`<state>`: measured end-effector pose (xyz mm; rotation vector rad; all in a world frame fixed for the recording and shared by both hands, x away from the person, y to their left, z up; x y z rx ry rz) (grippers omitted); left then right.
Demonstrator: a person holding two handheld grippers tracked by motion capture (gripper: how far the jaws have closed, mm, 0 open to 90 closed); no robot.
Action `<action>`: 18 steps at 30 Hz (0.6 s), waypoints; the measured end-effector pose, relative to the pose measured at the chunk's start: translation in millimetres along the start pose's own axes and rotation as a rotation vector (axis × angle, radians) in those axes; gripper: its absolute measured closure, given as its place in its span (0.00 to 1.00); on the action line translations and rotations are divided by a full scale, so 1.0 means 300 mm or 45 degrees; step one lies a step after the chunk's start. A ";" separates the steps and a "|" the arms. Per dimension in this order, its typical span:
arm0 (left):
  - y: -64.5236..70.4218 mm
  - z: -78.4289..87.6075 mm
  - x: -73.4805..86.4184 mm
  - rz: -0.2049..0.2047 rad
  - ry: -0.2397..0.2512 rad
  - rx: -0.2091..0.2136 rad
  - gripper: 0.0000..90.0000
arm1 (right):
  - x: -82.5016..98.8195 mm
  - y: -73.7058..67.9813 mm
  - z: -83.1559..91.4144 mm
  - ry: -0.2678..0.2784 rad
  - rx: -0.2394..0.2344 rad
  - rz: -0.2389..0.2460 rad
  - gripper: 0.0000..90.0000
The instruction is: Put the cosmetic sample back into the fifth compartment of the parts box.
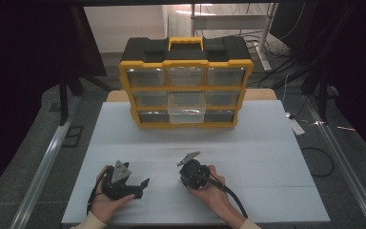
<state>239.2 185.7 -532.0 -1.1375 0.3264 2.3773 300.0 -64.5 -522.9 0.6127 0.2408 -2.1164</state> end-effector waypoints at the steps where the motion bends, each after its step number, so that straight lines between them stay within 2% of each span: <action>1: 0.001 -0.001 0.000 -0.001 -0.001 -0.001 0.07 | 0.000 0.001 0.000 0.001 -0.003 -0.001 0.90; 9: 0.000 -0.003 0.001 0.000 -0.004 -0.001 0.07 | 0.001 0.003 0.002 0.008 -0.012 0.007 0.90; 10: -0.001 -0.003 0.001 -0.001 -0.003 -0.002 0.07 | 0.000 0.006 0.004 0.011 -0.046 0.000 0.90; 12: -0.003 -0.002 0.001 0.002 -0.002 -0.003 0.07 | -0.002 0.009 0.012 0.023 -0.066 -0.009 0.90; 18: -0.002 0.000 0.001 -0.001 0.002 -0.002 0.07 | -0.012 0.022 0.055 0.080 -0.053 -0.018 0.90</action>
Point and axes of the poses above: each handheld gripper's, and its own axes: z roughly backward along the jaws, x roughly out of its underside, y roughly to its right, the point moved 1 cm from there along -z, roughly forward along the jaws, and after that the axes turned 2 degrees about z, right-handed, at the moved point
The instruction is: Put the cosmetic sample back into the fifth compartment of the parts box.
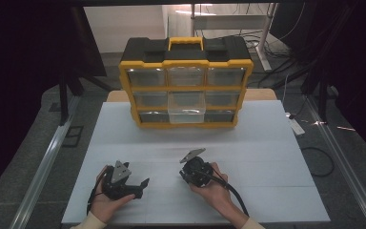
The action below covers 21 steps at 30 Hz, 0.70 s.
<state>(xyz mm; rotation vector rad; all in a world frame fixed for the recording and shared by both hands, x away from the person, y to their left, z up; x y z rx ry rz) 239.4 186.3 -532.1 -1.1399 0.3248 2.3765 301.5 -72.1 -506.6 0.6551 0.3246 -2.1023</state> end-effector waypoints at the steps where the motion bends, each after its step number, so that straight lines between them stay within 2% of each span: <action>1: 0.000 0.000 0.000 0.000 0.000 -0.001 0.07 | -0.003 0.001 0.010 0.011 0.001 0.003 0.90; 8: -0.001 -0.001 0.000 -0.002 -0.003 -0.004 0.07 | -0.025 0.000 0.076 0.086 -0.022 0.008 0.90; 21: -0.001 0.000 0.000 0.000 0.001 -0.003 0.07 | -0.044 -0.006 0.143 0.175 -0.028 0.025 0.90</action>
Point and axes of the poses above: each handheld gripper's, and its own axes: z roughly backward along the jaws, x roughly out of its underside, y roughly to its right, the point moved 1 cm from there along -z, roughly forward along the jaws, and after that the axes turned 2 degrees about z, right-handed, at the moved point
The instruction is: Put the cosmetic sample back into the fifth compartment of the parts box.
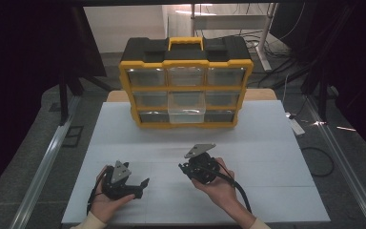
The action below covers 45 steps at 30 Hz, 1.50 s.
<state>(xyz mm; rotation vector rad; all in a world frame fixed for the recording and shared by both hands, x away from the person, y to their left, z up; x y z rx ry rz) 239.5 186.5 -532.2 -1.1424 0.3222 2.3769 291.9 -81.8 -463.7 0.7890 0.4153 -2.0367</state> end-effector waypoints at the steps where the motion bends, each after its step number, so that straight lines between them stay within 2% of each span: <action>1: 0.000 0.000 0.000 0.000 0.001 0.000 0.07 | -0.003 -0.001 0.006 0.012 0.001 0.004 0.90; 8: 0.000 0.005 -0.002 0.003 0.018 -0.009 0.07 | -0.016 -0.006 0.038 0.054 -0.020 0.004 0.90; 20: 0.001 0.004 -0.002 0.006 0.014 -0.003 0.07 | -0.040 -0.009 0.112 0.130 0.028 0.033 0.90; 26: 0.001 0.003 -0.002 0.003 0.011 0.000 0.07 | -0.047 -0.005 0.137 0.164 0.014 0.028 0.90; 45: 0.001 0.004 -0.002 0.003 0.013 -0.001 0.07 | -0.064 0.010 0.220 0.256 0.051 0.024 0.90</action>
Point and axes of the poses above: each handheld gripper's, and its own axes: z roughly backward along the jaws, x roughly out of its underside, y roughly to its right, the point moved 1 cm from there along -z, roughly forward along the jaws, and after that the axes turned 2 degrees about z, right-handed, at the moved point
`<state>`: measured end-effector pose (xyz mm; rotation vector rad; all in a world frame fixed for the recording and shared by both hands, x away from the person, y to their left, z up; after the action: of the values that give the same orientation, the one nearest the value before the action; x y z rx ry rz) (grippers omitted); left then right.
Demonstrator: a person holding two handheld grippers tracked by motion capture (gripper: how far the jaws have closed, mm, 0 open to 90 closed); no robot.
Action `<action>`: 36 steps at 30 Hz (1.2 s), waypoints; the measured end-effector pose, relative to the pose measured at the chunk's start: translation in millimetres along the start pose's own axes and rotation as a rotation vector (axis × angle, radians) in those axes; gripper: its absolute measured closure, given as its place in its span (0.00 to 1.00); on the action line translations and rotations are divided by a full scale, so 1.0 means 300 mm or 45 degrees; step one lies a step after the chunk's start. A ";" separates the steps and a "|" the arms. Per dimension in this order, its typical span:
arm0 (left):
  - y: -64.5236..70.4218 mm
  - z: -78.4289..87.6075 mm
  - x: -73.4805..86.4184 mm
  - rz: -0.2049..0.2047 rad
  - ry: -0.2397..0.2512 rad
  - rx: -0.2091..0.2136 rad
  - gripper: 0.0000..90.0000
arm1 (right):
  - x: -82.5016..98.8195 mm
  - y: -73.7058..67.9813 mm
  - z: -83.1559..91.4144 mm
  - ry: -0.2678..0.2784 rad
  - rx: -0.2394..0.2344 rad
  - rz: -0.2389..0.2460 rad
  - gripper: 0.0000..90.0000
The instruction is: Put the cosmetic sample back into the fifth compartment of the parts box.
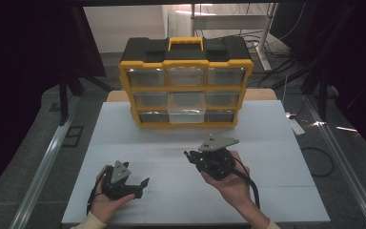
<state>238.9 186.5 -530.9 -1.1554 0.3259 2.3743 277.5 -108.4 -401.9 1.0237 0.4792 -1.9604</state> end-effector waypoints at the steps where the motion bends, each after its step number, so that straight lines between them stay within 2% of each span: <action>1: 0.000 0.000 0.000 0.000 0.000 0.000 0.07 | -0.002 0.002 0.004 0.004 -0.003 -0.003 0.90; 20: 0.003 -0.001 -0.002 -0.004 0.001 0.001 0.07 | -0.022 0.041 0.078 0.092 0.035 -0.027 0.90; 31: 0.005 0.002 -0.003 -0.005 0.006 -0.006 0.07 | -0.026 0.053 0.065 0.089 0.027 -0.035 0.90; 36: 0.001 0.002 -0.002 -0.001 0.010 -0.005 0.07 | -0.031 0.075 0.055 0.091 0.038 -0.047 0.90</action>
<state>238.6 186.3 -530.2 -1.1672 0.3233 2.3711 291.0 -127.1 -383.5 1.1138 0.5132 -1.9740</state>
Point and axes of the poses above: each handheld gripper's, and its own axes: z roughly backward along the jaws, x roughly out of its underside, y roughly to its right, the point moved 1 cm from there along -z, roughly forward along the jaws, and after that the axes turned 2 degrees about z, right-handed, at the moved point
